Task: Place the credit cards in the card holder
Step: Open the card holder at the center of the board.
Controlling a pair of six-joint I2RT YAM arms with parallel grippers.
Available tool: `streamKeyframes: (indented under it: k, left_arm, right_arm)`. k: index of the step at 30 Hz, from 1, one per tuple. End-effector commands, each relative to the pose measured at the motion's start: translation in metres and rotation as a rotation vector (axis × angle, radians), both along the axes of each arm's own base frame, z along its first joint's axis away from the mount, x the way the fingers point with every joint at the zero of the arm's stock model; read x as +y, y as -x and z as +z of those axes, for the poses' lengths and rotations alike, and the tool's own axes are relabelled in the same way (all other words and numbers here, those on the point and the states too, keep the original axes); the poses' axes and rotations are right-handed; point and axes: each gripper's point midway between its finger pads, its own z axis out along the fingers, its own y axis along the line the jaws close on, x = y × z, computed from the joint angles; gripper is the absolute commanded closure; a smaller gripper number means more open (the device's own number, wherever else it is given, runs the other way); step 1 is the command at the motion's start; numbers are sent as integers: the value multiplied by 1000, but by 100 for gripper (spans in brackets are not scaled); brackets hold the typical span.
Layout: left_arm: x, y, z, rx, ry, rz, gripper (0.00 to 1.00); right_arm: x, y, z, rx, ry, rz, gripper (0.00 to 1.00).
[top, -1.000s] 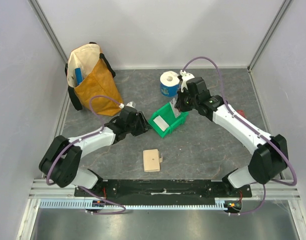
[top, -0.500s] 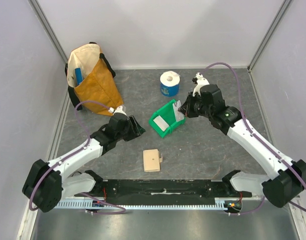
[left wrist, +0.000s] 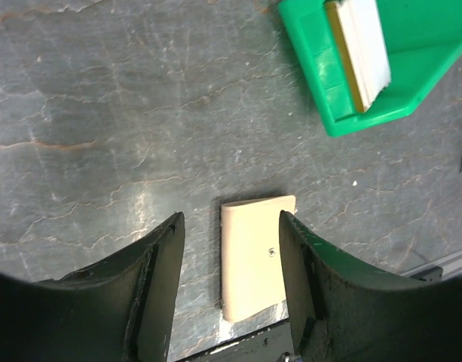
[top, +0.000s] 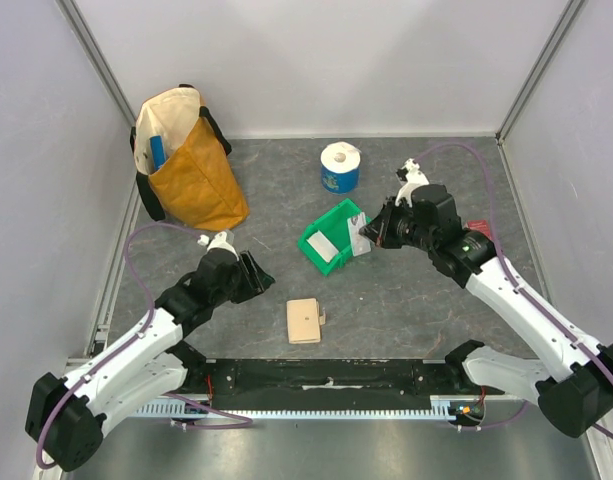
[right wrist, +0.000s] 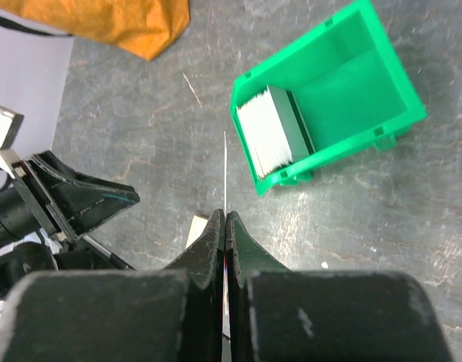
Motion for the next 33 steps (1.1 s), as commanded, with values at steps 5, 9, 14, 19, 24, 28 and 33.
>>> streamKeyframes:
  k: [5, 9, 14, 19, 24, 28, 33]
  left_arm:
    - [9, 9, -1, -5, -38, -20, 42]
    - [7, 17, -1, 10, -20, -46, 42]
    - [7, 27, -10, 39, -12, -64, 47]
    - [-3, 40, -20, 97, 11, -128, 61]
    - [-3, 51, -36, 134, 14, -139, 92]
    - [-7, 52, -39, 139, 28, -146, 97]
    - [-14, 53, -47, 158, -1, -158, 98]
  right_arm:
    - [39, 36, -36, 86, -30, 102, 100]
    - [59, 64, -44, 104, -25, 103, 100]
    - [73, 87, -50, 97, -104, 38, 100]
    - [93, 102, -75, 127, -86, 59, 100]
    - [109, 111, -95, 160, -56, 75, 100]
    - [109, 112, -121, 180, 10, 56, 100]
    - [100, 113, -147, 204, 77, 32, 100]
